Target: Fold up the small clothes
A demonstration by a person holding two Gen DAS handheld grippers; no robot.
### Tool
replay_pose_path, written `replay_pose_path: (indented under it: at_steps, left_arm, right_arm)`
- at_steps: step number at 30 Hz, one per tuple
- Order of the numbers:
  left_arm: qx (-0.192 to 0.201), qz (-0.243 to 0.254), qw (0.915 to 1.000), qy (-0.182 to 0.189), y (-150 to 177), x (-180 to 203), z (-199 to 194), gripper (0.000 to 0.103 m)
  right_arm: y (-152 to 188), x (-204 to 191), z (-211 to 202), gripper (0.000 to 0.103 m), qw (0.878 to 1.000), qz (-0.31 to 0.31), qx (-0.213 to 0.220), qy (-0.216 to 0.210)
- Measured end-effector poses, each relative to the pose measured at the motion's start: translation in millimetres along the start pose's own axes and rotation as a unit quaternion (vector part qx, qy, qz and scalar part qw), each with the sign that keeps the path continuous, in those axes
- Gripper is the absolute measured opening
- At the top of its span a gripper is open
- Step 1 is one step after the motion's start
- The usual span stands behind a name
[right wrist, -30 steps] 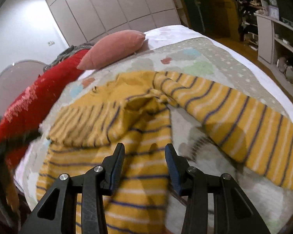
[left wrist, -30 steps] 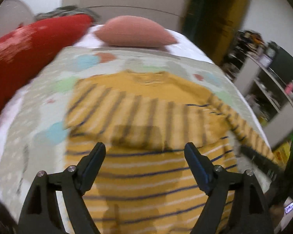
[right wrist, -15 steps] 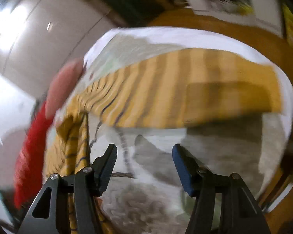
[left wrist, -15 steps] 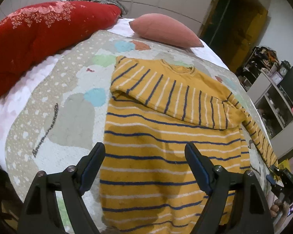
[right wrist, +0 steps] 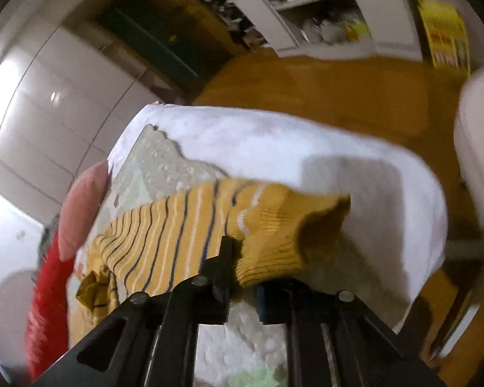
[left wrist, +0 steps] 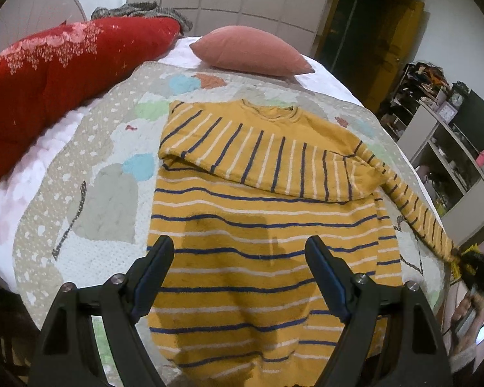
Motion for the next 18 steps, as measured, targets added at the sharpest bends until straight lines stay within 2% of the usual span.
replay_pose_path:
  at_steps: [5,8,10,15,18]
  left_arm:
    - [0.014,0.0,0.9999,-0.007,0,-11,-14,0.082]
    - [0.023,-0.014,0.9996,-0.009,1,-25,-22,0.082]
    - [0.027,-0.022,0.9993,-0.012,3,-35,-27,0.082]
    - [0.032,-0.037,0.9986,-0.022,9,-60,-31,0.082]
    - [0.034,-0.049,0.9979,-0.025,13,-75,-32,0.082]
  right_arm:
    - [-57,-11,-25,0.008,0.997,-0.05,0.052,0.03]
    - [-93,-37,-34,0.008,0.992,-0.076,0.083,0.047]
    - [-105,-60,-41,0.008,0.989,-0.101,0.095,0.048]
    - [-89,-159,-38,0.007,0.972,-0.213,0.097,0.028]
    - [-58,-222,-26,0.007,0.958,-0.275,0.08,0.002]
Point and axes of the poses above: each gripper's, at about its wrist camera, not at the fingertips, and z roughly the way its jaws point, x to its right, y to its underside, the point moved 6 cm from there along z, roughly the way its jaws point, and after that the axes turned 1 degree about z, right-handed, at the moved point
